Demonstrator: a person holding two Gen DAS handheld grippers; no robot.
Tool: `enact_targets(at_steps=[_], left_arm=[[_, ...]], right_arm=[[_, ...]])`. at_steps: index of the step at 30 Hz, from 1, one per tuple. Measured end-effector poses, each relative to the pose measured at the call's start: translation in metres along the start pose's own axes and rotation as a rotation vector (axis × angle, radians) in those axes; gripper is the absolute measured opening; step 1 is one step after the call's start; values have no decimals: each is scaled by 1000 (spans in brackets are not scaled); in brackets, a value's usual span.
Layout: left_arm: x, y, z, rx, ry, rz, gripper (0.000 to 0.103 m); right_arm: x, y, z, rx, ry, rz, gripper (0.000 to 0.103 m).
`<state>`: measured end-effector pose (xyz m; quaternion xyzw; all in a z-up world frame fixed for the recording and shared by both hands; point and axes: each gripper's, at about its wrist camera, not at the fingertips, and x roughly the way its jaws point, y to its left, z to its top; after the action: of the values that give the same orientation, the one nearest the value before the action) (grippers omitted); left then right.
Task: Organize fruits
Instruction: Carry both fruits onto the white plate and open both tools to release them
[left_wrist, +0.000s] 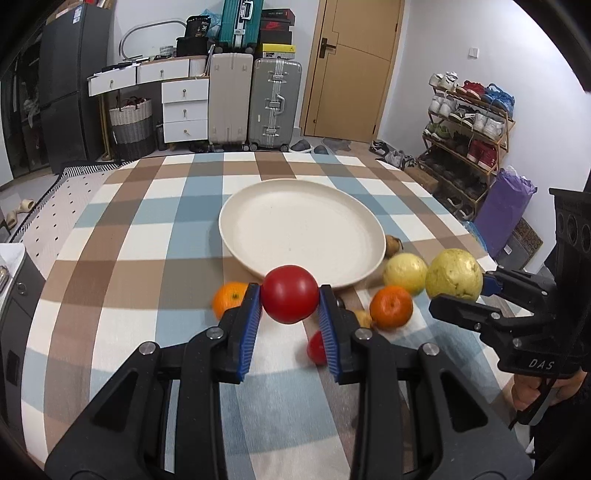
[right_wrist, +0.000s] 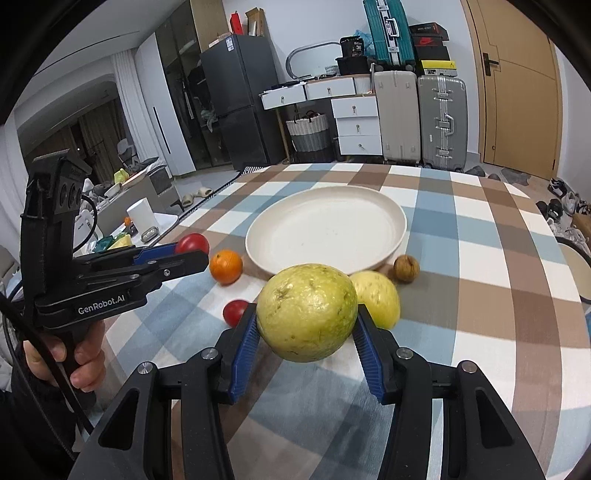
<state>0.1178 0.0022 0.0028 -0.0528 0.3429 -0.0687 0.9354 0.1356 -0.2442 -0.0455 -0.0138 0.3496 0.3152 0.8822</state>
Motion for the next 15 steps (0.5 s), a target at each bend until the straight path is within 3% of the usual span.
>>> enact_targets(at_steps=[15], left_arm=[[56, -2, 36, 57, -5, 3, 28]], right_arm=[[29, -33, 44, 17, -58, 22, 51]])
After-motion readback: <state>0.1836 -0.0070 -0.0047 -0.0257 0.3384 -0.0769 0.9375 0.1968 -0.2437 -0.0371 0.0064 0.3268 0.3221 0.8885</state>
